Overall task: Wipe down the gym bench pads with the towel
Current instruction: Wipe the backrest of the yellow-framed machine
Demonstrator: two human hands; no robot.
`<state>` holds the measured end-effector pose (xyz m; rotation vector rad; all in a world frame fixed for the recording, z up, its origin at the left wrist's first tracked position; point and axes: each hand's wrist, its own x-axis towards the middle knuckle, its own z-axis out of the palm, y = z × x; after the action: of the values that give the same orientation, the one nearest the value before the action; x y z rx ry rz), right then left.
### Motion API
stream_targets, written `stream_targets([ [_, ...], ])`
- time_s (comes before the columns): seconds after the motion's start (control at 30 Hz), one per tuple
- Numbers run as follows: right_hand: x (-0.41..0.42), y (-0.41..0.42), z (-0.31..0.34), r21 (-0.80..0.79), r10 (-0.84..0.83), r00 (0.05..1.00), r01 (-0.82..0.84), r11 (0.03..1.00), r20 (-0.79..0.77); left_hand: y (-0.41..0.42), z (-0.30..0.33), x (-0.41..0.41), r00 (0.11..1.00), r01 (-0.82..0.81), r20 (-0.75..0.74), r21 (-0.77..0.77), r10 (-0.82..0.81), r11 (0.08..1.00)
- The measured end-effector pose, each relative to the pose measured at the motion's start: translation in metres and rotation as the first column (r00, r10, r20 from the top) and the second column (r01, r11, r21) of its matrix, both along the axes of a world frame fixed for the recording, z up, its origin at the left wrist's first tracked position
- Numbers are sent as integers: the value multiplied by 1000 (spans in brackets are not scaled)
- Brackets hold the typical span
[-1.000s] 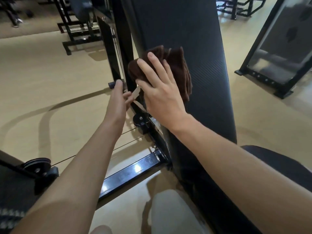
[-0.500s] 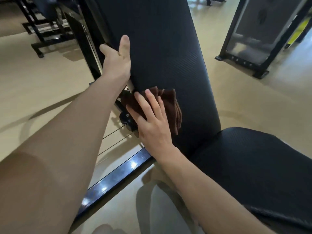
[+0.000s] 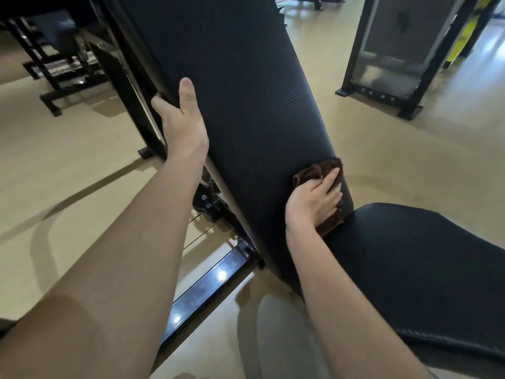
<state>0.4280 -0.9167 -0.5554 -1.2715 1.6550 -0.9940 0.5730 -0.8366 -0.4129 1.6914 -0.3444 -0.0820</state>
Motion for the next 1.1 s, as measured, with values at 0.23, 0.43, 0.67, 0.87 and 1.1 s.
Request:
stream_targets([
  [0.23,-3,121,-10,-53,29,999,-28,998,15,-8,0,-12,997,-68,-25,-75,67,995],
  [0.43,-2,64,-14,6,-3,999,3,1000,-33,-4,-3,-4,999,-53,-14,-51,53,997],
  [0.67,-15,-50,-12,149,-196,980,191,970,20,-4,-2,-6,999,-45,-22,-50,44,998],
  [0.87,-12,68,-15,38,-17,997,14,999,79,-5,-1,-7,998,-63,-23,-72,62,995],
  [1.1,-13,-20,-18,73,-81,997,82,994,-13,0,-1,-3,999,-34,-14,-27,34,999],
])
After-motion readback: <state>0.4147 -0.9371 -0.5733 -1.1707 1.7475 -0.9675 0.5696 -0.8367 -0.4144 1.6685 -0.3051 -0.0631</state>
